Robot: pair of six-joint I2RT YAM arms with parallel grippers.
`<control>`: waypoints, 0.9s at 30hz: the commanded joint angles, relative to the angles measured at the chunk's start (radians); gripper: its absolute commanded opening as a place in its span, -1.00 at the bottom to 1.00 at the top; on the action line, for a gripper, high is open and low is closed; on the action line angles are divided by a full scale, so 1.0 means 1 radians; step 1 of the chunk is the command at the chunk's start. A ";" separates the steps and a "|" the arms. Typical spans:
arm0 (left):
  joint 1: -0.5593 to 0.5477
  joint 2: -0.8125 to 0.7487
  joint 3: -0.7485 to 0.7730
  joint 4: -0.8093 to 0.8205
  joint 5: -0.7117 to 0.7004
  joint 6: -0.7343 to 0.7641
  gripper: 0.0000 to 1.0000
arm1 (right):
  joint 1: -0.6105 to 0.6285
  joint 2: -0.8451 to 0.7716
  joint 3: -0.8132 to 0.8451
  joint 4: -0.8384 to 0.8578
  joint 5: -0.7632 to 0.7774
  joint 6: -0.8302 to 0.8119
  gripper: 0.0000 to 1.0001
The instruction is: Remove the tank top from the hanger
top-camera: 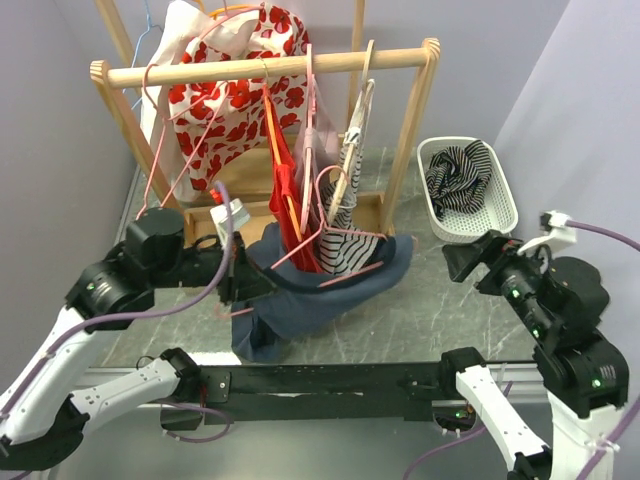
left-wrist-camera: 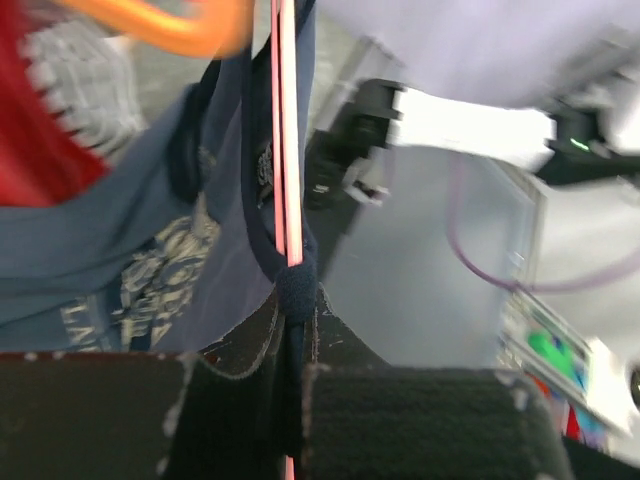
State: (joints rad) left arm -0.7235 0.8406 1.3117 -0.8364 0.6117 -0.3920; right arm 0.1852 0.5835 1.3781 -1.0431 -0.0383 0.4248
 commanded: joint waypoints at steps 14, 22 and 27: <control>-0.002 -0.005 -0.086 0.247 -0.250 -0.028 -0.98 | -0.001 0.088 -0.214 0.109 -0.360 -0.066 1.00; -0.002 0.029 -0.083 0.280 -0.178 -0.021 -0.98 | 0.002 0.084 -0.306 0.274 -0.411 0.008 1.00; -0.002 0.029 -0.083 0.272 -0.119 -0.013 -0.98 | 0.003 0.150 -0.333 0.377 -0.457 0.049 1.00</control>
State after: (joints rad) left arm -0.7280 0.8791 1.2144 -0.6548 0.4335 -0.4088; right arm 0.1852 0.6888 1.0531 -0.8261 -0.4442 0.4335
